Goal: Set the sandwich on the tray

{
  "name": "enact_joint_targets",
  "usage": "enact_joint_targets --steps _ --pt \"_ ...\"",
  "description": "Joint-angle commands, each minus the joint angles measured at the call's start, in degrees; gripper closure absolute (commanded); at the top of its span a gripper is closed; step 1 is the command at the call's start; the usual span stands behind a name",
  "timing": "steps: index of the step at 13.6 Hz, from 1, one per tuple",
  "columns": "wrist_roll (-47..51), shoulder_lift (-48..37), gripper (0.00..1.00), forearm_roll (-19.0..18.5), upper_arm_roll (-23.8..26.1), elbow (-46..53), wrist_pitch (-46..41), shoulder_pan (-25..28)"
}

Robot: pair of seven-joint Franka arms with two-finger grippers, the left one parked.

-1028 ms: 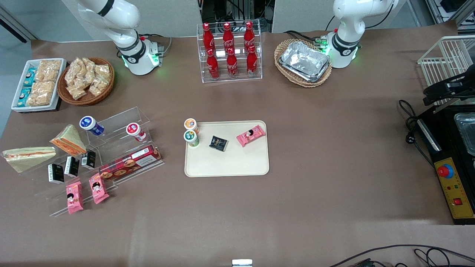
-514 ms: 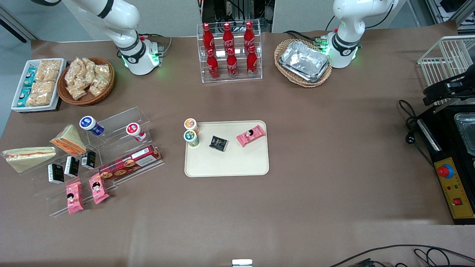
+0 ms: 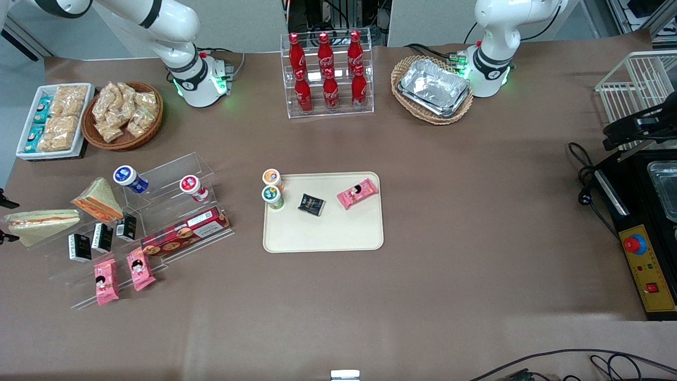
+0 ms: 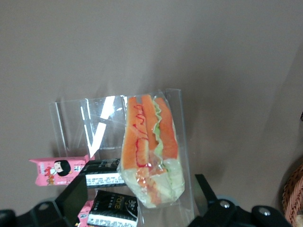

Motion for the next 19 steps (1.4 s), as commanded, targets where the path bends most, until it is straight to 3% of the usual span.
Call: enact_joint_targets --steps 1,7,9,12,15,17,18,19 --pt "0.62 0.36 0.00 1.32 -0.13 -0.50 -0.04 0.11" --pt "-1.13 2.38 0.00 0.44 -0.13 -0.50 1.10 -0.07" --pt "-3.07 2.64 0.04 0.35 -0.13 -0.50 2.24 -0.51" --pt "-6.23 3.44 0.28 0.35 -0.13 -0.59 2.50 -0.51" --pt "-9.31 3.52 0.66 0.44 -0.13 -0.76 2.42 -0.95" --pt "-11.15 3.35 0.85 0.53 -0.04 -0.76 1.89 -1.04" --pt "-12.29 3.17 0.93 0.70 -0.04 -0.85 1.54 -1.12" --pt "-13.52 3.00 0.96 1.14 -0.04 -0.68 0.23 -1.91"
